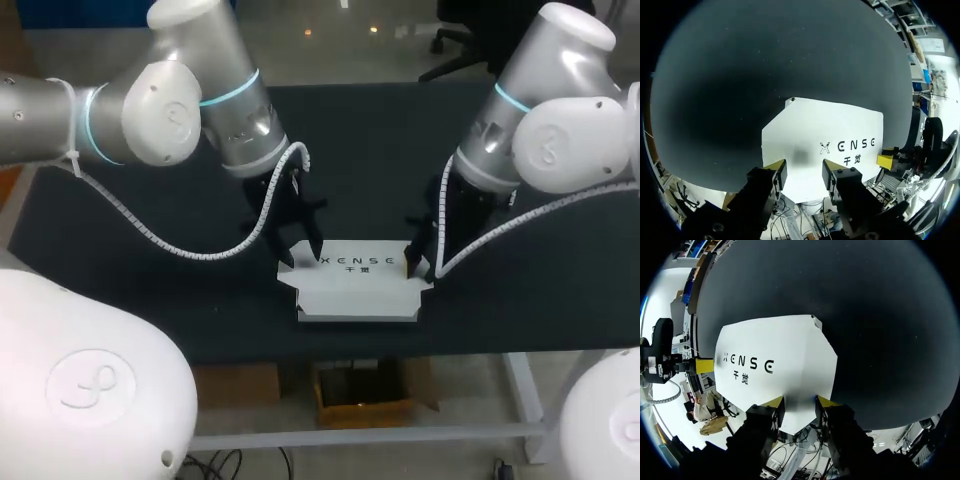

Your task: Assemble the packaging by folding the flat box into shape, placing the metal phone stand inside, and closing the box properly

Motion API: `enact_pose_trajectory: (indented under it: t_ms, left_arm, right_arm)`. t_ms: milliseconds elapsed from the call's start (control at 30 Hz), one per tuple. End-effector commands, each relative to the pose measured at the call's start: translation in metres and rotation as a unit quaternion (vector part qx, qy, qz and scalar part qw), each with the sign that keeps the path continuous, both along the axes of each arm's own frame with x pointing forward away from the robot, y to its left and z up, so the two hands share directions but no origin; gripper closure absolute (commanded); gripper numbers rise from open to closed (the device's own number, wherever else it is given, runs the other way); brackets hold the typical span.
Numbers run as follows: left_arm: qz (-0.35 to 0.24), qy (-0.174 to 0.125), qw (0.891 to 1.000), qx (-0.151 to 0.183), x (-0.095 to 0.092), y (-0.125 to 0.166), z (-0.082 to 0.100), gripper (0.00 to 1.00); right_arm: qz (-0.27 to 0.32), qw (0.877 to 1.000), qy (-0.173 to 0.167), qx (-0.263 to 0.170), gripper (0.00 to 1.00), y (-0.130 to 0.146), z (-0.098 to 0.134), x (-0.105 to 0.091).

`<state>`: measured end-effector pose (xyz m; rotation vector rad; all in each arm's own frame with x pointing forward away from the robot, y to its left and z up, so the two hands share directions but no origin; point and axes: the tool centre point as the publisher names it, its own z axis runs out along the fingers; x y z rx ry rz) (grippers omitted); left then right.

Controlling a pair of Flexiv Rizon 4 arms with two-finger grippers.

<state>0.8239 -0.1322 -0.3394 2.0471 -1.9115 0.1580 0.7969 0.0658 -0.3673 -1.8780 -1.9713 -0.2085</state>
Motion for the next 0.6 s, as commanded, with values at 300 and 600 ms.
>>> enact_pose_trajectory:
  t_ms: [300, 600]
  left_arm:
    - [0.008, -0.004, 1.000, 0.010, -0.005, 0.003, -0.011, 0.55]
    - [0.006, -0.007, 1.000, 0.010, -0.007, 0.003, -0.016, 0.56]
  right_arm:
    - [0.000, 1.000, 0.003, -0.002, 0.63, 0.002, -0.001, 0.001]
    - [-0.002, 1.000, 0.003, -0.002, 0.63, 0.002, -0.001, 0.001]
